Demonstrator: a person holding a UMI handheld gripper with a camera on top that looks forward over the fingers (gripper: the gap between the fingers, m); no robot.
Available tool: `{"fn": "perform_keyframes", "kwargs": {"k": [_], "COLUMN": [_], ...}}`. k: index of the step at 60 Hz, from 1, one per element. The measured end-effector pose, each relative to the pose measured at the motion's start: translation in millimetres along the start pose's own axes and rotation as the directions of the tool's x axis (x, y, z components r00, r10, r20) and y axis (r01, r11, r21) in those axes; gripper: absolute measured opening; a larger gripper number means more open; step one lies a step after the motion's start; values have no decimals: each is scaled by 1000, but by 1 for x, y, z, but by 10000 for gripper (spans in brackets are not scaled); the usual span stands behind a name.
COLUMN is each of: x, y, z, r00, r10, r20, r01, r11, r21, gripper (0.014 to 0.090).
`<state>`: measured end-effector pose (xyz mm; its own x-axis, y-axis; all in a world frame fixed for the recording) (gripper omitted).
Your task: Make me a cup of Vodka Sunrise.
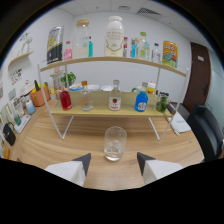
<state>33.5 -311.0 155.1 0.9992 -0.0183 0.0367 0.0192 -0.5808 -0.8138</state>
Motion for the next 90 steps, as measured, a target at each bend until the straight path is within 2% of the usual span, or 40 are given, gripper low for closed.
{"fn": "perform_keyframes", "kwargs": {"k": [26, 38, 39, 40, 43, 53, 65, 79, 83, 90], "x": [-6, -54, -59, -65, -81, -130, -163, -177, -175, -174], "y": [4, -3, -5, -7, -15, -58, -106, -140, -143, -147], "z": [-19, -29, -29, -29, -27, -2, 62, 112, 123, 136], "r00": [1000, 997, 997, 997, 995, 990, 994, 995, 997, 998], "r10": [15, 57, 60, 62, 63, 38, -8, -24, -22, -5], "r20": [-16, 42, 49, 55, 77, 133, 113, 94, 73, 69], "r01": [-14, -62, -67, -71, -78, -77, -31, -10, -4, -18], "r11": [999, 987, 985, 983, 975, 949, 940, 938, 942, 945], "r21": [38, 148, 159, 171, 206, 306, 339, 345, 335, 327], "gripper": [866, 858, 803, 857, 858, 858, 846, 731, 635, 486]}}
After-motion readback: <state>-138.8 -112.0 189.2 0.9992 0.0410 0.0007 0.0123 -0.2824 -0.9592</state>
